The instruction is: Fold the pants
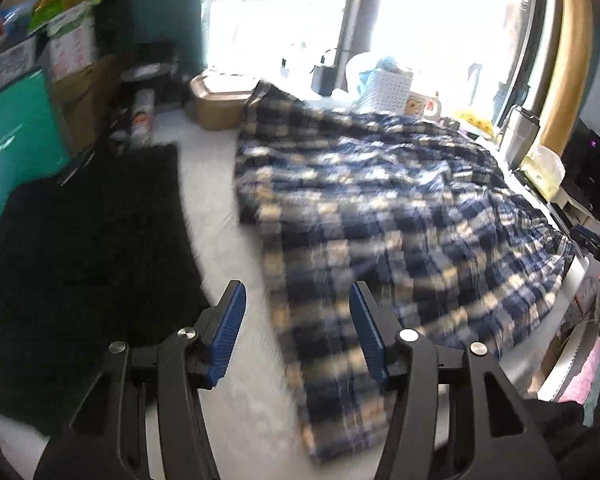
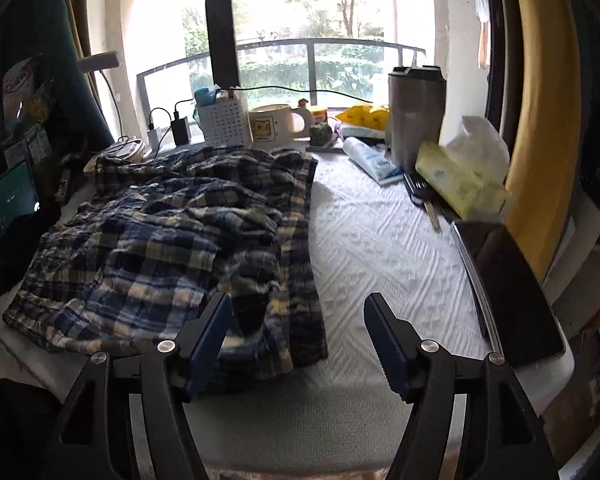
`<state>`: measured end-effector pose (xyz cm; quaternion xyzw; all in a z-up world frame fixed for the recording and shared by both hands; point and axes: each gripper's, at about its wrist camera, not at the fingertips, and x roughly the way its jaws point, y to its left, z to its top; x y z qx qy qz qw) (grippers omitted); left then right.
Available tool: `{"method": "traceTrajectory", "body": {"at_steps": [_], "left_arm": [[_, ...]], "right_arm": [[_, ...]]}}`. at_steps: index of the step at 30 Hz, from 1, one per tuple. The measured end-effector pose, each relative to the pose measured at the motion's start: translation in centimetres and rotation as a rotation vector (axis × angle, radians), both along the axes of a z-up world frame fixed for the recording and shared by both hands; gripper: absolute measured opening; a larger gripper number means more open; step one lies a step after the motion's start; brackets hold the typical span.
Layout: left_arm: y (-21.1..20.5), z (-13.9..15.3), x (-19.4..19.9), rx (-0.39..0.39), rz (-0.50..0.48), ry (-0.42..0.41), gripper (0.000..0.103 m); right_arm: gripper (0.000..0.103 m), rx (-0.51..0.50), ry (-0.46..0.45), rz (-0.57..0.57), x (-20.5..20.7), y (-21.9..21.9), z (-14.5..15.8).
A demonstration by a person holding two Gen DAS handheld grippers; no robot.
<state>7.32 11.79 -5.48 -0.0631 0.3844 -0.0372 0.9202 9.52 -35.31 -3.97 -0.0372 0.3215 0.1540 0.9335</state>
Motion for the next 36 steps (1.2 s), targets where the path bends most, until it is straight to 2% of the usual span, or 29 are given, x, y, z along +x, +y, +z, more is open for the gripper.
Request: {"method": "traceTrajectory", "body": {"at_steps": [3, 8, 11, 15, 19, 21, 23, 27, 29, 33, 36], "left_arm": [[0.5, -0.5, 2.6, 0.011, 0.006, -0.002, 0.054], [2.2, -1.6, 6.7, -0.041, 0.044, 0.03, 0.054], [1.6, -2.2, 7.1, -0.039, 0.034, 0.059, 0.054], [0.4, -2.2, 4.8, -0.003, -0.002, 0.042, 0.054], [0.0, -2.5, 0.5, 0.01, -0.028, 0.02, 0.054], [0.1, -2.6, -1.1, 0.009, -0.032, 0.018, 0.062], [0.4, -2.6, -3.1, -0.008, -0.028, -0.001, 0.07], [0.4, -2.7, -5.7, -0.096, -0.042, -0.027, 0.074], [-0.3, -3.0, -6.9, -0.107, -0.076, -0.026, 0.077], [-2.0, -4.0, -7.9, -0.081, -0.138, 0.003, 0.077], [-3.4, -4.1, -8.0, -0.05, -0.189, -0.013, 0.077]], "right_arm": [[0.071, -0.027, -0.017, 0.043, 1.3, 1.1, 0.4], [0.071, -0.058, -0.017, 0.074, 4.3, 2.2, 0.9], [0.071, -0.063, 0.003, 0.091, 5.4, 2.6, 0.8], [0.071, -0.11, 0.021, 0.118, 4.9, 3.0, -0.2], [0.071, -0.095, 0.025, 0.092, 3.4, 1.1, -0.9], [0.071, -0.075, 0.026, 0.047, 2.4, -0.5, -1.0], [0.071, -0.062, 0.025, 0.01, 1.5, -1.9, -1.0], [0.071, -0.074, 0.027, -0.024, -0.4, -3.7, -1.3], [0.071, -0.096, 0.033, -0.021, -1.3, -3.8, -1.7], [0.071, -0.164, 0.041, 0.03, -2.8, -2.9, -3.3], [0.071, -0.221, 0.022, 0.082, -3.2, -1.5, -4.7]]}}
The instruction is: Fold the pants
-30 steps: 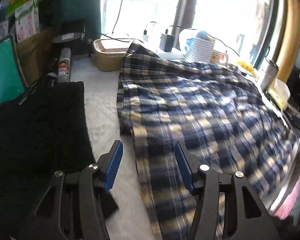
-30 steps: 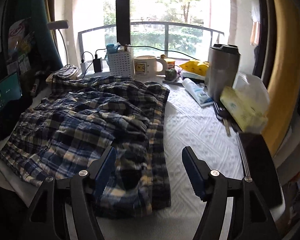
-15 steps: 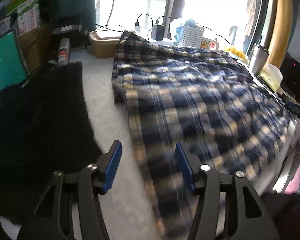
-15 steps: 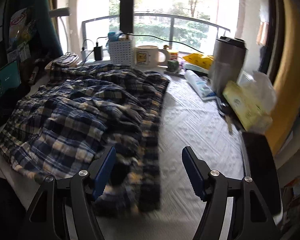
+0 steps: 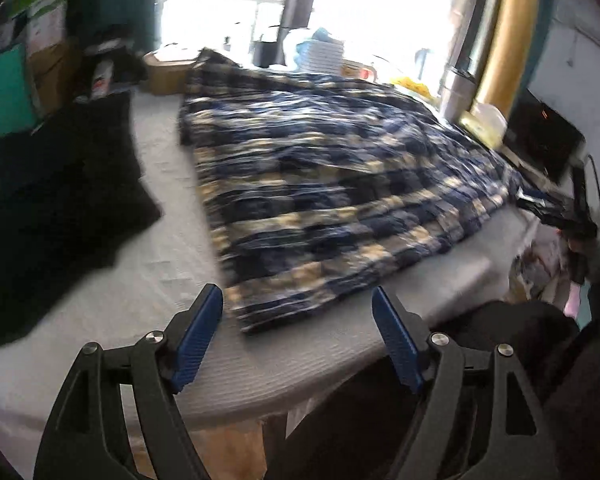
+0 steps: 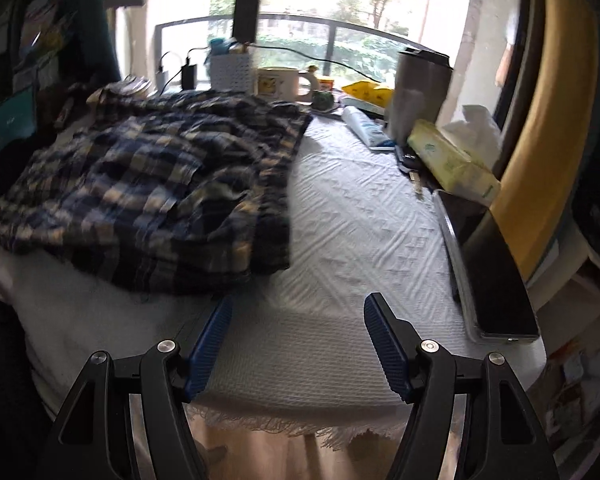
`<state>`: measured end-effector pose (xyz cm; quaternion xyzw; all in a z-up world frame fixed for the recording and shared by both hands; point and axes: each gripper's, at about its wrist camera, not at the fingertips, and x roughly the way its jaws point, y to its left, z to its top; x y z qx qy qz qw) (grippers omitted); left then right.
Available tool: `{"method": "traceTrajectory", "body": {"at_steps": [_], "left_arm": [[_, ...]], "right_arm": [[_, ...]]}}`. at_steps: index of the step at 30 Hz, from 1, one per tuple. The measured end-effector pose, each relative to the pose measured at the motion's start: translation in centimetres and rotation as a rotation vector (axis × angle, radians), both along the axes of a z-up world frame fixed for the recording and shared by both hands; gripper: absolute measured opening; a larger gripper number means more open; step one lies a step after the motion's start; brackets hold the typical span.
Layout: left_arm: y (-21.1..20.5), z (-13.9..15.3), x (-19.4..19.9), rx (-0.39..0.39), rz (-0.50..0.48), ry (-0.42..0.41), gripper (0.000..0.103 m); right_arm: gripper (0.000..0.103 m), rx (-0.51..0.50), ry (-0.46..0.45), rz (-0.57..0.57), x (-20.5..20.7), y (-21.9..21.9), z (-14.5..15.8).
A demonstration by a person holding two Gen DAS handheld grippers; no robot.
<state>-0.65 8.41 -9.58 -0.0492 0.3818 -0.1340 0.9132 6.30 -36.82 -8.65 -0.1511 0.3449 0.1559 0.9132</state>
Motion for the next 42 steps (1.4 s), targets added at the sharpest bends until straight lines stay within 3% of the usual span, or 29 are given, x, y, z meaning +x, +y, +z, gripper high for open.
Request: {"method": "traceTrajectory", "body": {"at_steps": [4, 7, 9, 10, 11, 13, 15, 22, 30, 34, 39, 40, 41, 42], "left_arm": [[-2.2, -0.5, 0.5, 0.131, -0.018, -0.04, 0.077], [-2.9, -0.7, 1.0, 0.166, -0.019, -0.068, 0.072], [-3.0, -0.7, 1.2, 0.16, -0.013, -0.086, 0.054], [-3.0, -0.7, 1.4, 0.158, -0.009, -0.091, 0.04], [-3.1, -0.6, 1.5, 0.156, -0.006, -0.093, 0.022], [-3.1, -0.5, 1.4, 0.149, -0.01, -0.086, 0.009], [-3.1, -0.1, 1.0, 0.131, -0.019, -0.096, 0.006], [-1.0, 4.8, -1.1, -0.018, 0.003, -0.252, 0.004], [1.2, 9.1, -1.7, -0.035, 0.057, -0.385, 0.003], [1.7, 7.3, -0.6, -0.011, 0.07, -0.318, 0.003], [1.7, 3.5, 0.1, -0.004, 0.057, -0.191, 0.003], [1.9, 2.5, 0.3, -0.011, 0.053, -0.152, 0.003], [2.1, 1.5, 0.5, -0.017, 0.055, -0.115, 0.003], [2.1, 1.0, 0.5, -0.021, 0.052, -0.089, 0.003]], "right_arm": [[0.073, -0.034, -0.054, 0.05, 0.3, 1.5, -0.7], [0.073, -0.037, -0.074, 0.068, 1.0, 2.4, -0.8], [0.073, -0.026, -0.093, 0.077, 1.6, 2.8, -0.8], [0.073, -0.009, -0.096, 0.083, 1.7, 3.0, -0.7], [0.06, 0.019, -0.1, 0.099, 1.8, 3.2, -0.5], [0.035, 0.035, -0.097, 0.118, 1.6, 3.5, -0.3], [0.028, 0.025, -0.106, 0.128, 1.2, 3.9, -0.1], [0.026, 0.041, -0.15, 0.108, -0.6, 2.9, 3.0], [0.026, 0.063, -0.205, 0.084, -0.9, 2.5, 6.3], [0.026, 0.051, -0.172, 0.083, 0.0, 3.0, 5.7], [0.032, 0.008, -0.094, 0.069, 0.9, 3.3, 3.1], [0.045, 0.005, -0.078, 0.062, 1.0, 3.0, 2.6], [0.067, 0.004, -0.069, 0.049, 1.0, 2.7, 2.1], [0.076, 0.005, -0.064, 0.04, 1.0, 2.4, 1.7]]}}
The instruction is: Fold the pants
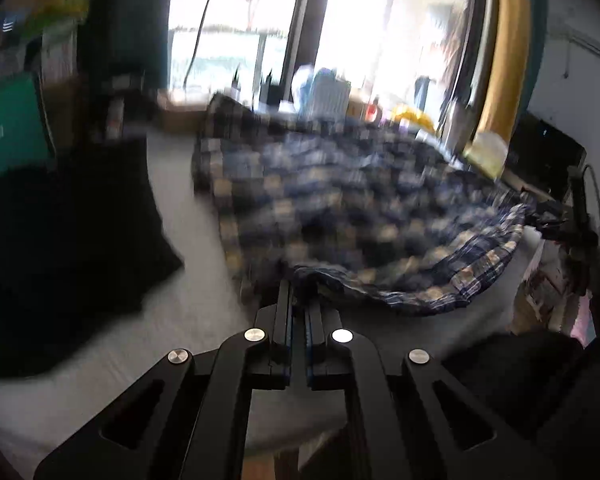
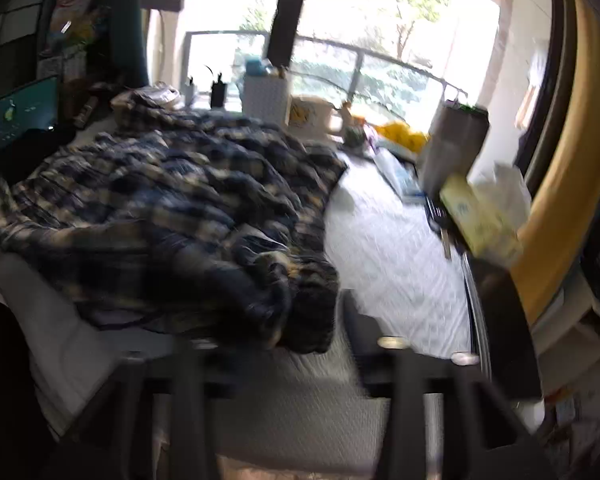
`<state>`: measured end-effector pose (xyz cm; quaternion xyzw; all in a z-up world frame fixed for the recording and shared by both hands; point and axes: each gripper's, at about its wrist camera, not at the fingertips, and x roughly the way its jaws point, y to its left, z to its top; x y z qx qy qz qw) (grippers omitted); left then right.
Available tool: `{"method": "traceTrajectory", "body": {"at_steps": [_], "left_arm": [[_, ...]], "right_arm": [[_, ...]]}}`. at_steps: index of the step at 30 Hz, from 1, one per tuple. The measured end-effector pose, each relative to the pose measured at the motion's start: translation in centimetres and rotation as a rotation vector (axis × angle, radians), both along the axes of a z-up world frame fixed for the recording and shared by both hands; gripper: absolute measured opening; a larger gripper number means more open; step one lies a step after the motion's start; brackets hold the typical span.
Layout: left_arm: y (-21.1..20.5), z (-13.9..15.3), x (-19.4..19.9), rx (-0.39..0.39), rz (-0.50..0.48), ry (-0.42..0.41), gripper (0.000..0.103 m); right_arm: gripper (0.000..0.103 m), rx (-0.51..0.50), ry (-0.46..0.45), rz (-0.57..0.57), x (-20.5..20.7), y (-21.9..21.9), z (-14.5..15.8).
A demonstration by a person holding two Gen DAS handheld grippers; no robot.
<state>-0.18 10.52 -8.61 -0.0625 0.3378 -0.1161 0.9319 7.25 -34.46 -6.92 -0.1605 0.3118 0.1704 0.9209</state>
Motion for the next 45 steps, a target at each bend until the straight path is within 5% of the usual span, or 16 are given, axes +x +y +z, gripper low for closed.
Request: {"method": "traceTrajectory", "body": {"at_steps": [1, 4, 7, 13, 15, 16, 18, 19, 21, 23, 35, 40, 45], "left_arm": [[0.0, -0.7, 0.1, 0.001, -0.001, 0.035, 0.004], [-0.5, -1.4, -0.5, 0.028, -0.015, 0.046, 0.011], [-1.4, -0.7, -0.5, 0.059, -0.019, 0.014, 0.066], [-2.5, -0.1, -0.1, 0.076, -0.037, -0.04, 0.068], [-2.9, -0.4, 0.1, 0.093, -0.035, -0.04, 0.065], [-3.0, -0.4, 0.1, 0.091, -0.041, -0.041, 0.05], [-3.3, -0.2, 0.1, 0.084, -0.054, -0.041, 0.027], [-3.3, 0.0, 0.0, 0.082, -0.056, -0.051, 0.015], [-3.2, 0.4, -0.3, 0.06, -0.058, -0.075, 0.004], [-2.9, 1.3, -0.7, 0.022, -0.059, -0.106, 0.002], [-1.3, 7.7, -1.3, -0.067, -0.025, -0.318, 0.002], [-1.4, 9.5, 2.3, 0.079, 0.002, -0.401, 0.001], [-0.9, 11.6, 6.1, 0.076, 0.024, -0.463, 0.001]], "right_arm": [[0.086, 0.002, 0.006, -0.008, -0.1, -0.4, -0.3], [0.086, -0.003, 0.007, -0.013, -0.9, -1.2, -0.8], [0.086, 0.002, -0.002, -0.002, -1.7, -1.5, -1.0], [0.086, -0.008, -0.019, 0.042, -2.6, -0.5, -1.4], [0.086, -0.003, -0.022, 0.044, -2.7, -0.3, -1.5], [0.085, 0.002, -0.022, 0.043, -2.7, -0.3, -1.6], [0.066, 0.017, -0.02, 0.048, -2.7, -0.3, -1.5], [0.046, 0.018, -0.017, 0.042, -2.6, -0.3, -1.5], [0.04, 0.029, -0.018, 0.047, -2.7, -0.4, -1.3], [0.027, 0.039, -0.024, 0.055, -2.8, -0.4, -1.1], [0.026, 0.14, -0.169, 0.055, -2.7, -0.5, 3.0], [0.026, 0.27, -0.227, -0.009, -0.2, -1.1, 5.0], [0.026, 0.389, -0.288, -0.056, 2.4, -0.7, 6.9]]}}
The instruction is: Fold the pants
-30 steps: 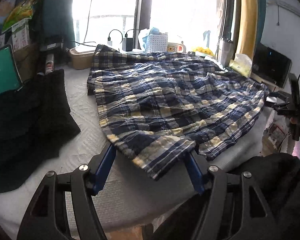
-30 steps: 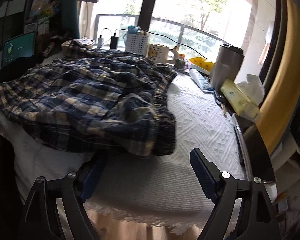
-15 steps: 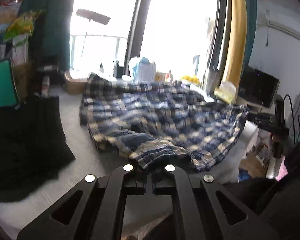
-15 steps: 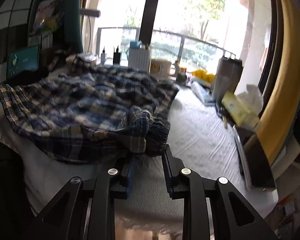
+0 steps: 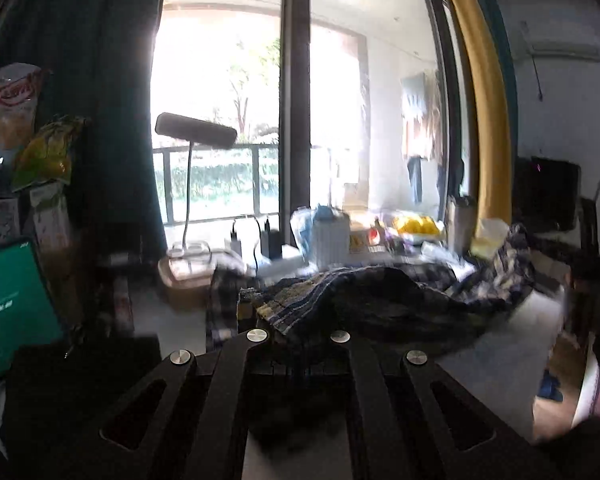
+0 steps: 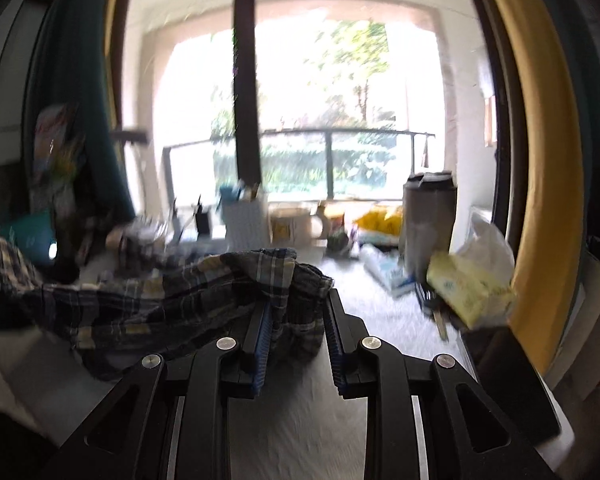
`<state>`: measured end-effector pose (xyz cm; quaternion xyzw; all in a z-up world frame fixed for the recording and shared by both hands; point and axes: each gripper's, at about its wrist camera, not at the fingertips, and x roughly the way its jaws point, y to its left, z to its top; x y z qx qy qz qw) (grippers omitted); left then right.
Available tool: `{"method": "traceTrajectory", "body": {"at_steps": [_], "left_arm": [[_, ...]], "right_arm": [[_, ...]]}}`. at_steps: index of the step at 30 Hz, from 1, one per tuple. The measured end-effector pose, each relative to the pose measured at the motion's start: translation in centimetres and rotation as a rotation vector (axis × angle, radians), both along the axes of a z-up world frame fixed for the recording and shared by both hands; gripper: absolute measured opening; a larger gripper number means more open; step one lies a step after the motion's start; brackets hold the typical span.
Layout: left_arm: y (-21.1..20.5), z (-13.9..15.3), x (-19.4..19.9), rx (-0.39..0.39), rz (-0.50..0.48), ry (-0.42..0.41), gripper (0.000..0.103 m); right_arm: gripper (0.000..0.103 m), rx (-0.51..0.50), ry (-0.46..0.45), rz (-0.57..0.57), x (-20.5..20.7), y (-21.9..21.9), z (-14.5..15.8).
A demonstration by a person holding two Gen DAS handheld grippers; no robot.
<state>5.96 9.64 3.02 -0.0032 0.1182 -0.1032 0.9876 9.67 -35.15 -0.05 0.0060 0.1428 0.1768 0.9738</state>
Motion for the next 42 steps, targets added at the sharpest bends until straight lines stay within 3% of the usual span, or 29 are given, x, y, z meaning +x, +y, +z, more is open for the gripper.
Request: {"method": "traceTrajectory", "body": {"at_steps": [3, 7, 12, 13, 15, 18, 25, 33, 34, 36, 37, 38, 42], "left_arm": [[0.4, 0.7, 3.2, 0.001, 0.008, -0.006, 0.001], [0.6, 1.3, 6.9, 0.059, 0.056, -0.014, 0.002], [1.6, 1.7, 10.7, 0.055, 0.101, -0.002, 0.002], [1.9, 1.6, 11.8, 0.054, 0.108, 0.009, 0.001], [2.1, 1.4, 13.2, 0.049, 0.115, 0.029, 0.002], [2.5, 0.6, 15.7, 0.038, 0.112, 0.075, 0.002], [2.3, -2.1, 20.3, 0.075, 0.104, 0.175, 0.002], [3.7, -4.1, 23.4, 0.038, 0.103, 0.245, 0.002], [3.8, -4.1, 23.6, 0.039, 0.102, 0.245, 0.002], [3.8, -4.1, 23.9, 0.046, 0.101, 0.243, 0.002], [3.8, -4.1, 24.1, 0.053, 0.102, 0.243, 0.002], [3.8, -4.1, 24.2, 0.058, 0.102, 0.243, 0.002], [3.7, -4.1, 25.4, 0.078, 0.108, 0.257, 0.002]], "right_arm": [[0.026, 0.023, -0.009, -0.018, 2.0, 0.7, 0.7], [0.026, 0.024, 0.006, -0.029, 5.2, 1.2, 1.5], [0.025, 0.023, 0.033, -0.044, 9.5, 1.4, 2.3], [0.023, 0.023, 0.04, -0.044, 10.4, 1.4, 2.4], [0.008, 0.015, 0.06, -0.061, 12.3, 1.7, 2.2], [0.006, 0.025, 0.104, -0.063, 15.1, 1.9, 1.4], [0.007, -0.062, 0.178, -0.02, 18.5, 4.1, -0.8], [0.008, -0.176, 0.305, 0.051, 20.7, 4.6, -2.5], [0.015, -0.182, 0.32, 0.057, 20.9, 4.7, -2.8], [0.058, -0.184, 0.339, 0.055, 21.0, 4.7, -3.1], [0.095, -0.171, 0.344, 0.061, 21.0, 4.5, -3.2], [0.101, -0.157, 0.344, 0.072, 20.9, 4.5, -3.2], [0.096, -0.184, 0.35, 0.063, 20.9, 5.0, -3.7]]}}
